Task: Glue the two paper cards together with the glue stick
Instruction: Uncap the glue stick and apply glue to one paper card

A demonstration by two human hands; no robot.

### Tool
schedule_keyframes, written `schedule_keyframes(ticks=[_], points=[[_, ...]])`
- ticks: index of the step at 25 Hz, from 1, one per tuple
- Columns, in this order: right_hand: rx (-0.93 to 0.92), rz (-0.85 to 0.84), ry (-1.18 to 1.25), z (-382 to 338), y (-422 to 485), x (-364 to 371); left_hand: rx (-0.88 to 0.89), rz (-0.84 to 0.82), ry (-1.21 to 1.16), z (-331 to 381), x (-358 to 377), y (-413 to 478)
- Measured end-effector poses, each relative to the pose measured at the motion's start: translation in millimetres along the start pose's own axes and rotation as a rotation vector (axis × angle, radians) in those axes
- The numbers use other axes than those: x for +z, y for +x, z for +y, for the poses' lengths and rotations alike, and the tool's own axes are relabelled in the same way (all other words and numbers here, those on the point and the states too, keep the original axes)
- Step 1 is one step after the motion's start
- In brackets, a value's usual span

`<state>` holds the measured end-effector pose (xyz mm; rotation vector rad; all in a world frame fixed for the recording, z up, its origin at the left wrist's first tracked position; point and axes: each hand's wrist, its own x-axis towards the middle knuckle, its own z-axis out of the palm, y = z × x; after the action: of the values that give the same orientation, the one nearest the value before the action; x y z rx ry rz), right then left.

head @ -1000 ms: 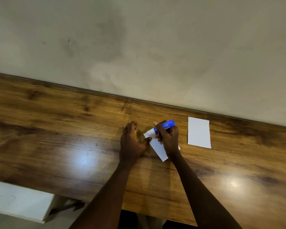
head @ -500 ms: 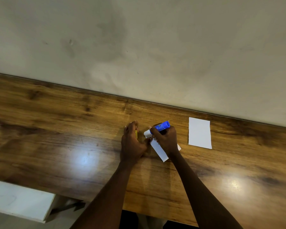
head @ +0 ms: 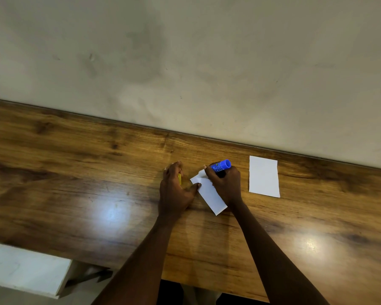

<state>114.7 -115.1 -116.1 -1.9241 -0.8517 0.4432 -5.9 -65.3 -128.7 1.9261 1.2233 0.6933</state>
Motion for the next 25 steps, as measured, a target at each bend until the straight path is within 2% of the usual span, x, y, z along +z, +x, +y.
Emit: schedule_keyframes(ticks=[15,17,20,22,25], points=[[0.185,0.092,-0.023,1,12,-13,-0.042,-0.020,0.018,5,-1,0],[0.212,0.114,0.050,2,11,-12,-0.048,-0.024,0.024,5,-1,-1],[0.227,0.249,0.282,-2,0,-18,-0.066,-0.040,0.023,5,0,-1],[0.175,0.297,0.181,-6,-16,-17,-0.076,-0.042,0.025,3,0,-1],[0.158,0.150,-0.254,-5,-45,-6,-0.095,-0.050,0.021,2,1,0]])
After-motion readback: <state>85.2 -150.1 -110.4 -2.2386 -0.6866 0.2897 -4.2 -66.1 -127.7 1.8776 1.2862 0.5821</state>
